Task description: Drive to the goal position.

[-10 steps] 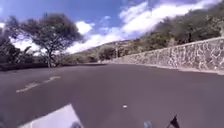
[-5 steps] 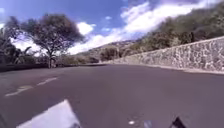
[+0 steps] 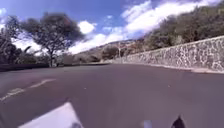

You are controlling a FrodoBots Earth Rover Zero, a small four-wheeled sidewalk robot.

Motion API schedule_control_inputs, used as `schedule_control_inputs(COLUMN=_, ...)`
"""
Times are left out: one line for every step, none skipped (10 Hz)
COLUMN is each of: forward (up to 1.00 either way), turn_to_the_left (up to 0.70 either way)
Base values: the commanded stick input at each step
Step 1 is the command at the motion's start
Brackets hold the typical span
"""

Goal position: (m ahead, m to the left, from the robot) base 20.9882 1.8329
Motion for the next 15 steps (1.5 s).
schedule_control_inputs(forward=0.70, turn_to_the_left=0.00)
schedule_control_inputs(forward=0.70, turn_to_the_left=0.00)
schedule_control_inputs(forward=0.70, turn_to_the_left=0.00)
schedule_control_inputs(forward=0.70, turn_to_the_left=0.00)
schedule_control_inputs(forward=0.70, turn_to_the_left=0.00)
schedule_control_inputs(forward=0.70, turn_to_the_left=0.00)
schedule_control_inputs(forward=0.70, turn_to_the_left=-0.28)
schedule_control_inputs(forward=0.70, turn_to_the_left=-0.35)
schedule_control_inputs(forward=0.70, turn_to_the_left=-0.35)
schedule_control_inputs(forward=0.70, turn_to_the_left=-0.35)
schedule_control_inputs(forward=0.70, turn_to_the_left=-0.35)
schedule_control_inputs(forward=0.70, turn_to_the_left=-0.35)
schedule_control_inputs(forward=0.70, turn_to_the_left=-0.35)
schedule_control_inputs(forward=0.70, turn_to_the_left=-0.31)
schedule_control_inputs(forward=0.70, turn_to_the_left=-0.16)
